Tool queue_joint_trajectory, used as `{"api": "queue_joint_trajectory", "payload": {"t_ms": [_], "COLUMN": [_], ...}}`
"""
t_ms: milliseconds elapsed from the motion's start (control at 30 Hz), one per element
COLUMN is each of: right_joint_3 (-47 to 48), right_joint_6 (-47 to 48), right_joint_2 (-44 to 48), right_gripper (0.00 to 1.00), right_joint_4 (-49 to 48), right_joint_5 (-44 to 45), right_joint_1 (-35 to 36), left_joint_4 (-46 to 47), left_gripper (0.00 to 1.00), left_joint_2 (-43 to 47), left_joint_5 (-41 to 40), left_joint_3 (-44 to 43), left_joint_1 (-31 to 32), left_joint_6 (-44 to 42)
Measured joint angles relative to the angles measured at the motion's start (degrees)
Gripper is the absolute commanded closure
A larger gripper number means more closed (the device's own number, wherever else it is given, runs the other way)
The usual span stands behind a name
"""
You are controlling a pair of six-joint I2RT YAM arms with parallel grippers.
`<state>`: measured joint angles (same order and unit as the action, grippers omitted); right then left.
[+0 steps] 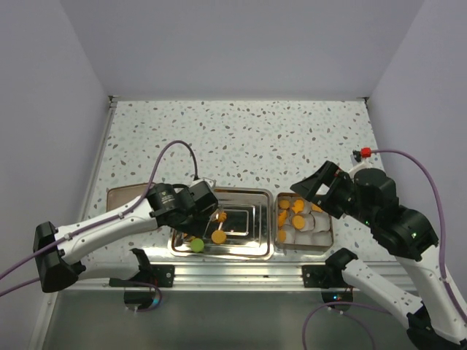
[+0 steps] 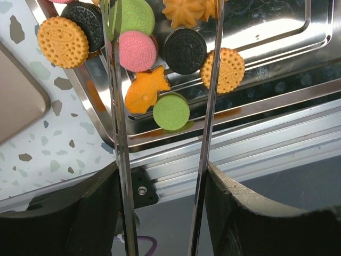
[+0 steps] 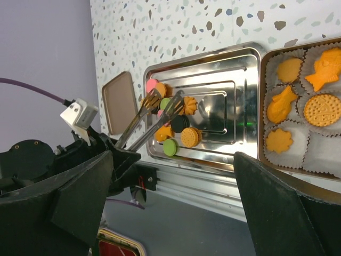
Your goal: Pack the cookies
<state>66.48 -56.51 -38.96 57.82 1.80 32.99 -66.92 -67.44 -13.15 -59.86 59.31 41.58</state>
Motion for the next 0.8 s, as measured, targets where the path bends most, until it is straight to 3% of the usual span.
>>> {"api": "queue_joint_trajectory", "payload": {"t_ms": [500,800], "right_joint_3": [-0.33,-0.76], "right_joint_6": [-0.28,-0.76], "right_joint_2": [0.81,1.92], "right_gripper": [0.01,0.01], "right_joint_4": [0.00,0.07], "right_joint_5": [0.00,0.04], "right_joint_1": [0.00,0.00], "left_joint_4": [2.60,6.12], "left_gripper": [0.40,0.55], "left_joint_2": [1.33,1.14], "left_joint_5": [4.68,7.65], "left_joint_3": [4.59,6.36], "left_joint_1": [-0.07,-0.85], "left_joint_6": [0.87,0.90]}}
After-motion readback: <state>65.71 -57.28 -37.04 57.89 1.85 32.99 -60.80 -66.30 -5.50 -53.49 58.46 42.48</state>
